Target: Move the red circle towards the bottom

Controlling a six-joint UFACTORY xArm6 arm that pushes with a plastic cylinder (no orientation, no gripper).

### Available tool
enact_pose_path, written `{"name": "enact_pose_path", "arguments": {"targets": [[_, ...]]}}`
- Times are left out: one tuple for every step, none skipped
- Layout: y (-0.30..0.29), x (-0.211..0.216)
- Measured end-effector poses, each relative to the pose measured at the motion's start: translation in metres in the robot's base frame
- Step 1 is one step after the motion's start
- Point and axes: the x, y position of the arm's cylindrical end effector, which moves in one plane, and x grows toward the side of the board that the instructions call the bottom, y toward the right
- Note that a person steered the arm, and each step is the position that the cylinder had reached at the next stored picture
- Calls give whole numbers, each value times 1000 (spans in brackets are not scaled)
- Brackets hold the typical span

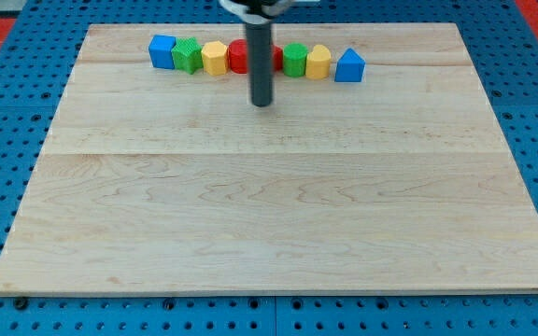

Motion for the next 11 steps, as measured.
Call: {"name": "enact_pose_path", "arguments": {"targets": [[125,0],[164,-49],[127,-138],[28,-155],[-36,-144],[-60,-105],[-81,-69],[-90,-38],[-111,-23],[-128,5],[-165,13]]}}
